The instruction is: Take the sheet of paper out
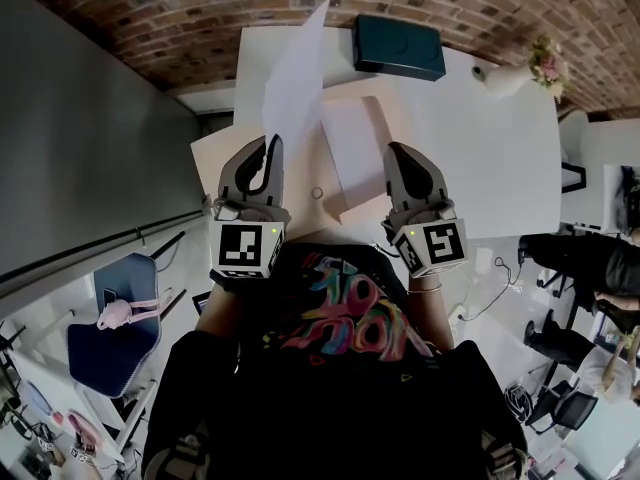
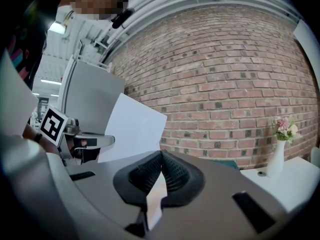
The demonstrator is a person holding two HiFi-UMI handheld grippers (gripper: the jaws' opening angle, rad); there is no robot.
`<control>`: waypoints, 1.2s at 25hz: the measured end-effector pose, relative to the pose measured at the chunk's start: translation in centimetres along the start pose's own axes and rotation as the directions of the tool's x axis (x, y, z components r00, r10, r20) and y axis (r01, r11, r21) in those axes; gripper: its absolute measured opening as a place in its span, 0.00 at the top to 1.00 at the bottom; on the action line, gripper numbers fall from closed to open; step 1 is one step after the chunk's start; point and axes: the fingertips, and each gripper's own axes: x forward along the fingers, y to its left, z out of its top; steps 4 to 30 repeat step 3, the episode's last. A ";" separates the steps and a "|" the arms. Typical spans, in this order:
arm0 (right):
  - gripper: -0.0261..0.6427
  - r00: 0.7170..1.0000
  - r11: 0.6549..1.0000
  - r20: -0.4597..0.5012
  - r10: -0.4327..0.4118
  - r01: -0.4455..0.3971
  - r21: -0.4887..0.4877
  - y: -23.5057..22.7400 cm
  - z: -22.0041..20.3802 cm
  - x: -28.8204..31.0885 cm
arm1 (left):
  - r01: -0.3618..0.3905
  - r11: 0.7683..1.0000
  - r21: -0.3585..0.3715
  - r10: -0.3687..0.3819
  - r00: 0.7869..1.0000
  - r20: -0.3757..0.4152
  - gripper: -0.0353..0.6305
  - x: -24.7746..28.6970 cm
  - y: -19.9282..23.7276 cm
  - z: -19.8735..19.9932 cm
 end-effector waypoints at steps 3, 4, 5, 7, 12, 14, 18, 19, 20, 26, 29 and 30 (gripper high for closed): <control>0.94 1.000 1.000 0.000 0.000 0.000 0.001 0.0 0.1 0.0 | 0.008 1.000 -0.003 -0.008 1.000 0.002 0.91 0.0 -0.1 0.0; 0.94 1.000 1.000 0.000 0.000 0.000 0.001 0.0 0.1 0.0 | 0.008 1.000 -0.003 -0.008 1.000 0.002 0.91 0.0 -0.1 0.0; 0.94 1.000 1.000 0.000 0.000 0.000 0.001 0.0 0.1 0.0 | 0.008 1.000 -0.003 -0.008 1.000 0.002 0.91 0.0 -0.1 0.0; 0.94 1.000 1.000 0.000 0.000 0.000 0.001 0.0 0.1 0.0 | 0.008 1.000 -0.003 -0.008 1.000 0.002 0.91 0.0 -0.1 0.0; 0.94 1.000 1.000 0.000 0.000 0.000 0.001 0.0 0.1 0.0 | 0.008 1.000 -0.003 -0.008 1.000 0.002 0.91 0.0 -0.1 0.0; 0.94 1.000 1.000 0.000 0.000 0.000 0.001 0.0 0.1 0.0 | 0.008 1.000 -0.003 -0.008 1.000 0.002 0.91 0.0 -0.1 0.0; 0.94 1.000 1.000 0.000 0.000 0.000 0.001 0.0 0.1 0.0 | 0.008 1.000 -0.003 -0.008 1.000 0.002 0.91 0.0 -0.1 0.0; 0.94 1.000 1.000 0.000 0.000 0.000 0.001 0.0 0.1 0.0 | 0.008 1.000 -0.003 -0.008 1.000 0.002 0.91 0.0 -0.1 0.0; 0.94 1.000 1.000 0.000 0.000 0.000 0.001 0.0 0.1 0.0 | 0.008 1.000 -0.003 -0.008 1.000 0.002 0.91 0.0 -0.1 0.0; 0.94 1.000 1.000 0.000 0.000 0.000 0.001 0.0 0.1 0.0 | 0.008 1.000 -0.003 -0.008 1.000 0.002 0.91 0.0 -0.1 0.0; 0.94 1.000 1.000 0.000 0.000 0.000 0.001 0.0 0.1 0.0 | 0.008 1.000 -0.003 -0.008 1.000 0.002 0.91 0.0 -0.1 0.0; 0.94 1.000 1.000 0.000 0.000 0.000 0.001 0.0 0.1 0.0 | 0.008 1.000 -0.003 -0.008 1.000 0.002 0.91 0.0 -0.1 0.0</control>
